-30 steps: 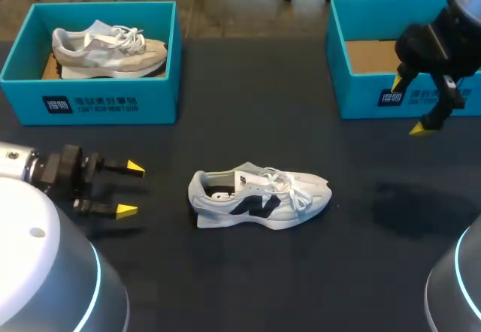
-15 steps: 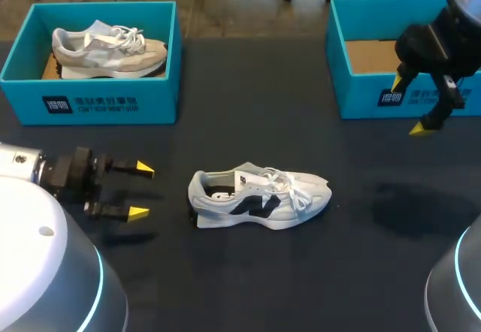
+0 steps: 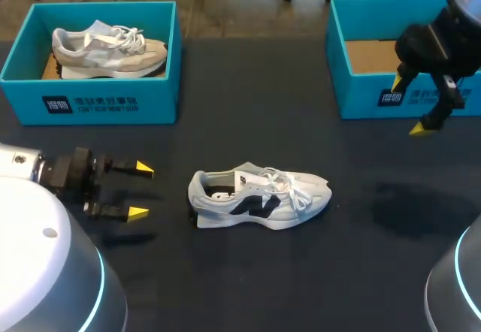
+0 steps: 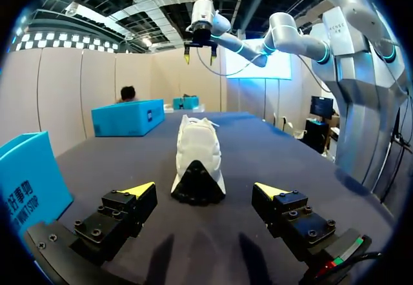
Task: Take the shoe out of the shoebox, open the shoe tongue, remove and reinsert the insole, then place the shoe into the shoebox
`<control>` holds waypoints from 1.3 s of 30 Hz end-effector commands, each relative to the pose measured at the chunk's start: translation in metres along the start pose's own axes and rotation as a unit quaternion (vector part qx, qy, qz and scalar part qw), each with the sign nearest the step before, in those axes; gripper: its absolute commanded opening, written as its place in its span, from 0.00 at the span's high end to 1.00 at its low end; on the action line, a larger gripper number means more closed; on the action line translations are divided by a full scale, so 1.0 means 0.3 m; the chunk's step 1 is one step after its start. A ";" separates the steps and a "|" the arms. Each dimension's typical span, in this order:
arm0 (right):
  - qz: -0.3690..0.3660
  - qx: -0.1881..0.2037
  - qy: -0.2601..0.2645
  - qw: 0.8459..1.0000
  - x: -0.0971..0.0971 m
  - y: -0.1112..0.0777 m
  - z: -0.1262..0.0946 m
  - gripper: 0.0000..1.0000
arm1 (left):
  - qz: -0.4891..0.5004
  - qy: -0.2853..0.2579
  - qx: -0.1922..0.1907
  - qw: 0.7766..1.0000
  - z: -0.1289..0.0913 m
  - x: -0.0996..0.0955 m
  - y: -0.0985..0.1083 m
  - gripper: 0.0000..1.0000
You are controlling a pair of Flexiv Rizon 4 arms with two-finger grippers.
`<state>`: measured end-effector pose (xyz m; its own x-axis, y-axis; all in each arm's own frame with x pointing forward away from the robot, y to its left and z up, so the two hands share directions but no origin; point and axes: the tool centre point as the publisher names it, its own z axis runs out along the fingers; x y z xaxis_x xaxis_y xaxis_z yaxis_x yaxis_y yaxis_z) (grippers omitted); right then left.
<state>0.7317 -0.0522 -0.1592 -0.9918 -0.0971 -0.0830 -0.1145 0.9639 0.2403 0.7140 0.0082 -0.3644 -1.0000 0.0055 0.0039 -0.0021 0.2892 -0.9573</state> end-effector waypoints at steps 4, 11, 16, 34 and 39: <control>0.000 0.001 0.001 1.000 -0.004 0.002 0.003 0.00 | -0.002 -0.001 -0.008 1.000 0.008 0.003 0.000 0.00; 0.000 0.001 0.001 1.000 -0.004 0.002 0.003 0.00 | 0.007 -0.028 -0.024 0.999 0.064 0.009 -0.019 0.00; 0.000 0.001 0.001 1.000 -0.004 0.002 0.003 0.00 | 0.012 -0.019 -0.025 0.999 0.102 0.015 -0.014 0.00; 0.000 0.001 0.001 1.000 -0.004 0.002 0.003 0.00 | 0.016 -0.010 -0.035 0.999 0.255 0.006 0.052 0.00; 0.000 0.001 0.001 1.000 -0.004 0.002 0.003 0.00 | 0.014 -0.013 -0.037 0.999 0.290 0.008 0.055 0.00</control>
<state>0.7317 -0.0522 -0.1592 -0.9918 -0.0971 -0.0830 -0.1145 0.9639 0.2403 0.7109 -0.0626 -0.4011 -0.9996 -0.0060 -0.0293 0.0253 0.3557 -0.9342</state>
